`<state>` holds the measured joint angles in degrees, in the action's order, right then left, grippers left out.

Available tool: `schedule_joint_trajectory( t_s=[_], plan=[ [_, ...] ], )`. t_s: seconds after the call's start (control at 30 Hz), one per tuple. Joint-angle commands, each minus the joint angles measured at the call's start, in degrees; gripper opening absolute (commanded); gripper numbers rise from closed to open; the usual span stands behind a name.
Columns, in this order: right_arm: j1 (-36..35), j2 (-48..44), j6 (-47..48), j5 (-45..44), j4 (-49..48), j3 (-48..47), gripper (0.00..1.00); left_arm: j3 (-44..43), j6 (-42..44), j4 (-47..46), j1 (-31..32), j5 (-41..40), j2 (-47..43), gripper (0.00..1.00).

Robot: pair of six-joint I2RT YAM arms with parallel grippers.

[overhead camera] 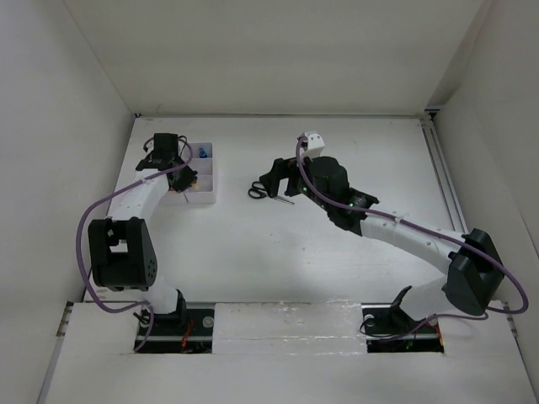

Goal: Sort the stationery into containers
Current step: Place the stationery in the storage box.

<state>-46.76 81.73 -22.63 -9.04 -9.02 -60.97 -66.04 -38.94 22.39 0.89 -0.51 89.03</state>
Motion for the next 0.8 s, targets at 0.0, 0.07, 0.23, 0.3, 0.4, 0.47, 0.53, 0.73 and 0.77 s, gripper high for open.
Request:
schedule_joint_trajectory(
  t_s=[0.0,0.07,0.23,0.3,0.4,0.47,0.53,0.73,0.77],
  plan=[
    [0.7,-0.6,0.7,2.0,-2.8,0.0,1.00,-1.1,-0.6,-1.4,-0.1,0.2,0.2,0.00],
    [0.7,-0.1,0.7,2.0,-2.8,0.0,1.00,-1.1,-1.1,-1.4,-0.1,-0.4,0.7,0.00],
    [1.2,1.1,0.7,3.9,-3.4,-0.5,1.00,-2.3,-1.1,-0.8,-0.6,-1.1,2.5,0.00],
    [1.2,1.7,0.7,4.5,-3.4,-0.6,1.00,-2.3,-1.1,-0.8,-0.6,-0.5,2.5,0.07],
    [1.2,2.2,1.2,4.5,-3.4,-0.6,1.00,-2.3,-1.1,-0.8,-0.6,0.2,2.5,0.23],
    [1.2,2.2,1.7,5.1,-3.4,-0.6,1.00,-2.3,-1.1,-0.8,-0.6,0.9,2.5,0.28],
    [1.2,2.7,2.3,5.6,-3.4,-0.6,1.00,-2.3,-0.6,-0.8,-0.6,2.1,1.9,0.37],
    [4.4,7.2,4.5,9.9,-0.3,-3.0,1.00,-1.7,0.7,-2.4,-0.6,5.0,-2.5,0.52],
    [4.9,8.3,5.0,10.4,2.7,-4.0,1.00,-1.7,0.7,-2.4,-0.6,5.7,-4.0,0.55]
  ],
)
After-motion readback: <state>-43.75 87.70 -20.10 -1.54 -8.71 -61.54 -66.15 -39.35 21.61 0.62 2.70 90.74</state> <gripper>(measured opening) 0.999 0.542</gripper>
